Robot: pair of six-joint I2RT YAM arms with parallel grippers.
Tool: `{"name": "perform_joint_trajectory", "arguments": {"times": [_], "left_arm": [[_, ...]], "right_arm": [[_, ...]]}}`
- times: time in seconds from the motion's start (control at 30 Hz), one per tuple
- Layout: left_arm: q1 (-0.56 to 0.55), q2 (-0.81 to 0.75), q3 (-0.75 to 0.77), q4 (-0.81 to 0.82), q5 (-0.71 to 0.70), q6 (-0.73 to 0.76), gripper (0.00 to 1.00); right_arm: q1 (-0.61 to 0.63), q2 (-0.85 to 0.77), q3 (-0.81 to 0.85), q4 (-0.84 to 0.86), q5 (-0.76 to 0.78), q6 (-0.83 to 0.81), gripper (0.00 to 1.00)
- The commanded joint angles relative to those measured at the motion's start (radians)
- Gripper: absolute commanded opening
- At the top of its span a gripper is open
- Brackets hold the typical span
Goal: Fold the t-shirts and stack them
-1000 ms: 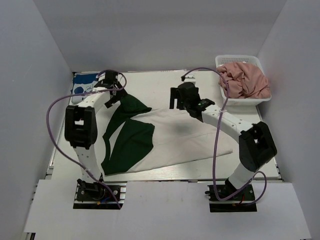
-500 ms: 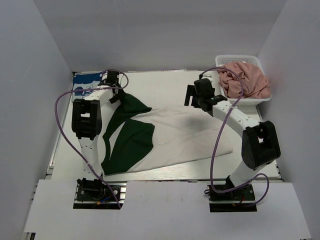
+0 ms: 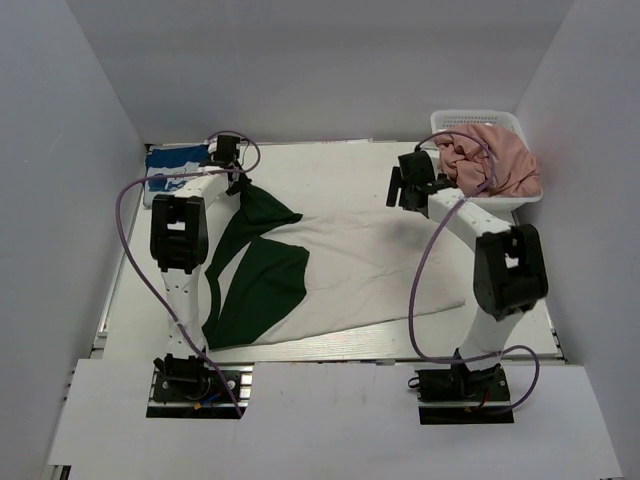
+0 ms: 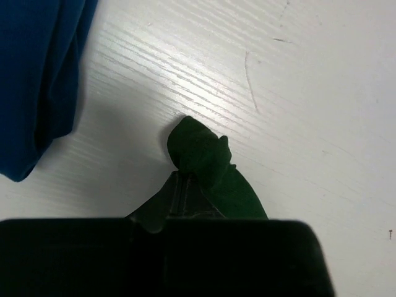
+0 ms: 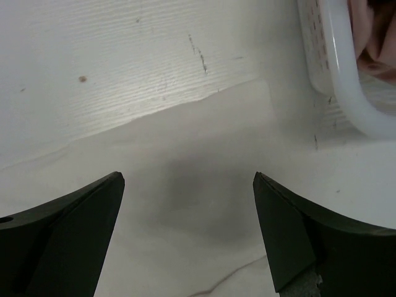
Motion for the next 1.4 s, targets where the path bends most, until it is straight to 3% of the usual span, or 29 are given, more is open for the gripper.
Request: {"name": "perform_joint_trajectory", "arguments": {"times": [0.0,0.17,0.27,0.53,0.8,1.07,1.1,1.23,1.37], "left_arm": [[0.006,-0.046,0.046,-0.025,-0.017,0.026,0.00],[0.006,-0.124,0.035,-0.065,0.029,0.047,0.00],[0.006,-0.164,0.024,-0.137,0.038,0.047,0.00],[-0.005,-0.299,-0.080,-0.185,0.152,0.047,0.00],[-0.005,-0.413,-0.256,-0.203,0.224,-0.012,0.00],[-0.014,-0.517,-0.378,-0.227,0.242,-0.068,0.00],[-0.014,-0.526,-0.387,-0.247,0.242,-0.083,0.00],[-0.014,-0.586,-0.411,-0.284,0.218,-0.115,0.00],[-0.014,-0.655,-0.441,-0.295,0.204,-0.152,0.00]], "right_arm": [[-0.021,0.123,0.136,-0.036,0.086,-0.020,0.90],[-0.035,0.314,0.358,-0.143,0.178,0.060,0.90],[-0.041,0.428,0.521,-0.333,0.280,0.143,0.90],[-0.059,0.569,0.679,-0.381,0.277,0.204,0.90],[-0.062,0.586,0.616,-0.369,0.274,0.224,0.90],[-0.059,0.623,0.603,-0.355,0.243,0.218,0.79],[-0.061,0.622,0.596,-0.355,0.234,0.221,0.76],[-0.055,0.599,0.560,-0.377,0.232,0.244,0.50],[-0.055,0.514,0.442,-0.355,0.238,0.264,0.49]]}}
